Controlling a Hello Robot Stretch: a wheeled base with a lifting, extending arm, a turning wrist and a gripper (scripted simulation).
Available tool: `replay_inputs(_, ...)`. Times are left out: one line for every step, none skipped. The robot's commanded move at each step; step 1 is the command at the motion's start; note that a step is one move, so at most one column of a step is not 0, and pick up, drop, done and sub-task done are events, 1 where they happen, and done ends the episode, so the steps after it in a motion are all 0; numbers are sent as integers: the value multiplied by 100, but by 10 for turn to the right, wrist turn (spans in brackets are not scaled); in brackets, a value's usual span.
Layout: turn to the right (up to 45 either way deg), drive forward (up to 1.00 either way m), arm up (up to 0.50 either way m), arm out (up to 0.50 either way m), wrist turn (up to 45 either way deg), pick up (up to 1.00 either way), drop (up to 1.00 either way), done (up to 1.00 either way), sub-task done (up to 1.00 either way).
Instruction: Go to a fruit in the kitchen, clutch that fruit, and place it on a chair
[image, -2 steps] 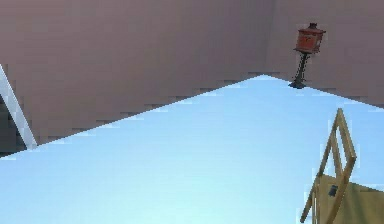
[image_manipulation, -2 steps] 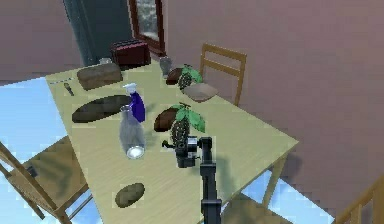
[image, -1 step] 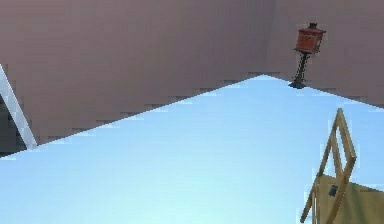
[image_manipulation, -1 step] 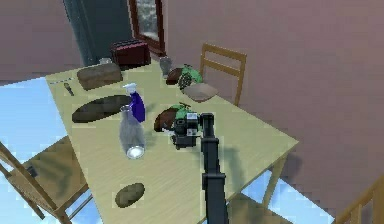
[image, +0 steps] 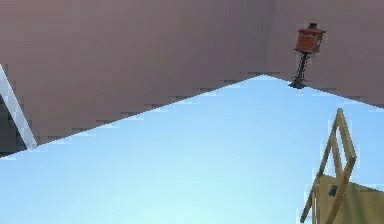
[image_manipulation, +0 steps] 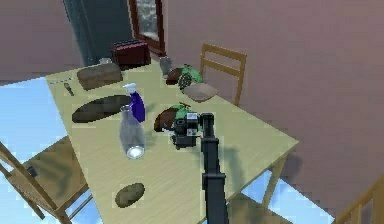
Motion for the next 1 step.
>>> replay_inputs(0, 0, 10, 0, 0, 0, 0, 0, 0)
